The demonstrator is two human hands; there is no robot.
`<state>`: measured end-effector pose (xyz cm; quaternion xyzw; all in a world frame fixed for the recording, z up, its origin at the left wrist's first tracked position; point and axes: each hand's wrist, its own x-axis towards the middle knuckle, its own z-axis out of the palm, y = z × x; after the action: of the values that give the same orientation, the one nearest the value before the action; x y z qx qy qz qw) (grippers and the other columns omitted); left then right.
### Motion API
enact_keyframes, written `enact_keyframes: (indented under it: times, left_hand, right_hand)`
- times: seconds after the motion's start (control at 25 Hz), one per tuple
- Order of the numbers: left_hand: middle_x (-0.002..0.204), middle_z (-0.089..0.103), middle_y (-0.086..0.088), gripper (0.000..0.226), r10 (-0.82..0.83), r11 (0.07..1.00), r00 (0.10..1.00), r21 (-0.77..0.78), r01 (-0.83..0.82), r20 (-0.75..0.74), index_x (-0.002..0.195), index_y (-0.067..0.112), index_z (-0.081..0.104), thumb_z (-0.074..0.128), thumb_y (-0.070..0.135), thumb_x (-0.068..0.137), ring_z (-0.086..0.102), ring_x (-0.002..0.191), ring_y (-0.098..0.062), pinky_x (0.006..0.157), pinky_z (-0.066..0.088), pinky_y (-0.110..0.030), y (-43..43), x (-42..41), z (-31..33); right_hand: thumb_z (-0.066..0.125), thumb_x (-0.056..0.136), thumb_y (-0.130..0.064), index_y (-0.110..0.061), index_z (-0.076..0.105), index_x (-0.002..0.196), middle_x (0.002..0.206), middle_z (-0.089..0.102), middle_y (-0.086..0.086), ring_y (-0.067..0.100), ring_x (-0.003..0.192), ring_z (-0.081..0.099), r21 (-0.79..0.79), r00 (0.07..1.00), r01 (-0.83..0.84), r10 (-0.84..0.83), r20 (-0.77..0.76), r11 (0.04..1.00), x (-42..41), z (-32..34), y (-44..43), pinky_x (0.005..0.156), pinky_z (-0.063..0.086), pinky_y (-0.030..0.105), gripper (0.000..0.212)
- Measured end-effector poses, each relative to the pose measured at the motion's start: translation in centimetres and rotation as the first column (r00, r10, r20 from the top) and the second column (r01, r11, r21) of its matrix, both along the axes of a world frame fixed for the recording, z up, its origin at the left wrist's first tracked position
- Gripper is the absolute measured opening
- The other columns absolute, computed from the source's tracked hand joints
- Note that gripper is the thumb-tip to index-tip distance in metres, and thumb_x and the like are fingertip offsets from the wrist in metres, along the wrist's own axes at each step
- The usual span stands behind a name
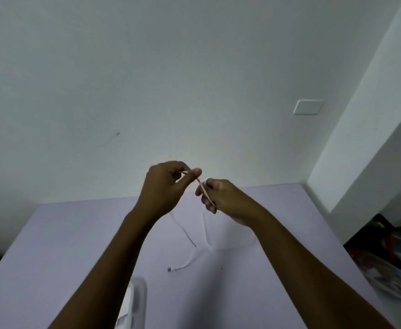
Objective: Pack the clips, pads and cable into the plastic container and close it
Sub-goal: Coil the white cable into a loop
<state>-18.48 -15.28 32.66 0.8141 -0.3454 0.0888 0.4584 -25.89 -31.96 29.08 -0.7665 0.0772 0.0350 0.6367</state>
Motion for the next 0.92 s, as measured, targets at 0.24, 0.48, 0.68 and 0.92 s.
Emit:
enact_keyframes:
  times: [0.24, 0.48, 0.68, 0.92]
  left_hand:
    - [0.05, 0.037, 0.005, 0.042, 0.041, 0.967, 0.988, -0.241, -0.078, -0.152, 0.065, 0.009, 0.061, 0.061, 0.042, 0.092, 0.03, 0.048, -0.007, 0.048, 0.024, -0.022, -1.5, 1.2, -1.2]
    - [0.055, 0.026, 0.001, 0.06, -0.155, 0.983, 0.936, 0.045, 0.178, -0.315, 0.057, 0.012, 0.029, 0.049, 0.052, 0.095, 0.024, 0.051, -0.011, 0.052, 0.022, -0.028, -3.0, -1.9, -5.4]
    - [0.051, 0.03, 0.001, 0.057, -0.187, 0.98, 0.972, 0.034, 0.194, -0.143, 0.054, 0.009, 0.038, 0.061, 0.044, 0.092, 0.028, 0.048, -0.007, 0.049, 0.024, -0.022, -1.2, -0.4, -1.5]
    - [0.048, 0.04, 0.006, 0.048, -0.143, 0.987, 0.942, -0.114, 0.114, -0.303, 0.06, 0.014, 0.052, 0.053, 0.045, 0.096, 0.034, 0.048, -0.015, 0.055, 0.031, -0.03, -1.5, 2.0, -1.7]
  right_hand:
    - [0.038, 0.104, -0.043, -0.016, 0.05, 0.072, 0.055, 0.03, -0.004, 0.009, 0.047, 0.02, 0.79, 0.965, -0.167, 0.263, 0.007, 0.59, -0.7, 2.6, 0.4, 0.047, 0.021, 0.022, 0.044]
    - [0.043, 0.105, -0.022, -0.008, 0.06, 0.089, 0.063, 0.055, 0.0, 0.011, 0.057, 0.054, 0.908, 0.82, -0.06, -0.498, 0.282, 0.416, 1.2, 7.1, -1.4, 0.058, 0.049, 0.023, 0.027]
    - [0.044, 0.105, -0.031, -0.009, 0.061, 0.082, 0.058, 0.062, 0.003, 0.03, 0.058, 0.063, -0.048, 0.863, 0.399, -0.358, 0.357, 0.916, 1.2, -0.2, -3.0, 0.063, 0.052, 0.037, 0.036]
    - [0.035, 0.103, -0.053, -0.014, 0.049, 0.067, 0.055, 0.027, 0.0, 0.012, 0.048, 0.021, 0.61, 0.986, -0.099, 0.161, -0.047, 0.786, -2.2, 1.1, 0.1, 0.044, 0.022, 0.022, 0.055]
